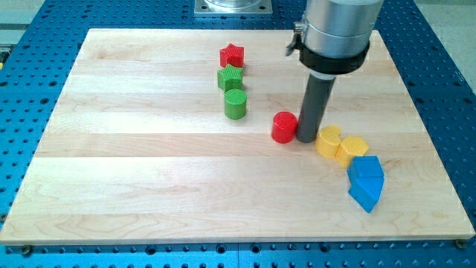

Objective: Move the red circle below the green circle

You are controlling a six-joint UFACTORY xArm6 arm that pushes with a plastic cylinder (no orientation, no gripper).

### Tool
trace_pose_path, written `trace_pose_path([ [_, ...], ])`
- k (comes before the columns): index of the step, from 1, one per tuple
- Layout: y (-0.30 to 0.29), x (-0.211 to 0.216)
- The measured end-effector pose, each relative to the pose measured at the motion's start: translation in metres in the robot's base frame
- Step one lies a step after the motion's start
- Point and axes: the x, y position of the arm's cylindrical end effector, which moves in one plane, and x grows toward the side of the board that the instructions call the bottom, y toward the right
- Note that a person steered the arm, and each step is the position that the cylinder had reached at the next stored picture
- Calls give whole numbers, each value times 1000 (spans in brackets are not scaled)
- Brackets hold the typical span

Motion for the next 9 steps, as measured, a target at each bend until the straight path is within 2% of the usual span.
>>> trace_pose_path([
  [1, -50, 2],
  [2, -55, 8],
  [3, -20, -3],
  [4, -23, -34],
  [5, -56, -34],
  [8, -71, -30],
  [9, -55, 37],
])
